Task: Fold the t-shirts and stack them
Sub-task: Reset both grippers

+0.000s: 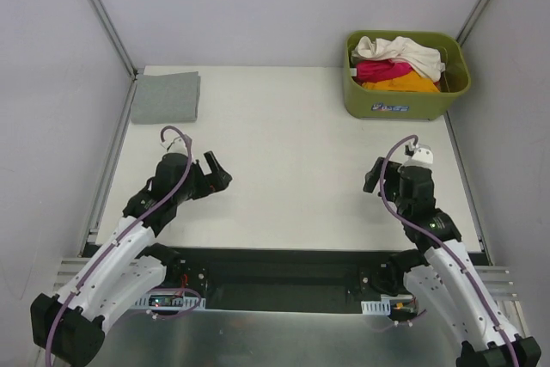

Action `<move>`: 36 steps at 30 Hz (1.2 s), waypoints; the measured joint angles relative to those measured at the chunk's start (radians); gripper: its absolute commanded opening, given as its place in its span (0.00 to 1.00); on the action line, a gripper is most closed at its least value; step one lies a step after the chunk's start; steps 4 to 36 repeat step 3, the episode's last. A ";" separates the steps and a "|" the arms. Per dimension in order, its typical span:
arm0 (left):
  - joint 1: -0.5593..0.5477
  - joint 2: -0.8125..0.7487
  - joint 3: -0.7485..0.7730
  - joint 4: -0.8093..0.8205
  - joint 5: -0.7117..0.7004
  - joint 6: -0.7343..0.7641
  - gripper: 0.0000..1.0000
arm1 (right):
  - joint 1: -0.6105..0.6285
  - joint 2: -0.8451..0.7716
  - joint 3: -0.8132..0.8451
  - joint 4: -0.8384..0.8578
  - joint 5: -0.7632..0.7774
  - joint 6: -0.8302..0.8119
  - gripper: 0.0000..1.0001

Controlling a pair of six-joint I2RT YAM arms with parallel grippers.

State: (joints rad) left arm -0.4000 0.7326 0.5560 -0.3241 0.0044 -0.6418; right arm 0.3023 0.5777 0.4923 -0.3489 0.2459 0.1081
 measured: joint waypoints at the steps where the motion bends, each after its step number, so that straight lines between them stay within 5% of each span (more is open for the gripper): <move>1: 0.000 0.000 0.000 0.007 -0.011 0.000 0.99 | 0.000 -0.005 0.000 0.014 0.000 0.001 0.97; 36: 0.000 0.010 0.002 0.011 -0.020 0.001 0.99 | 0.000 -0.011 0.000 0.029 0.000 0.003 0.97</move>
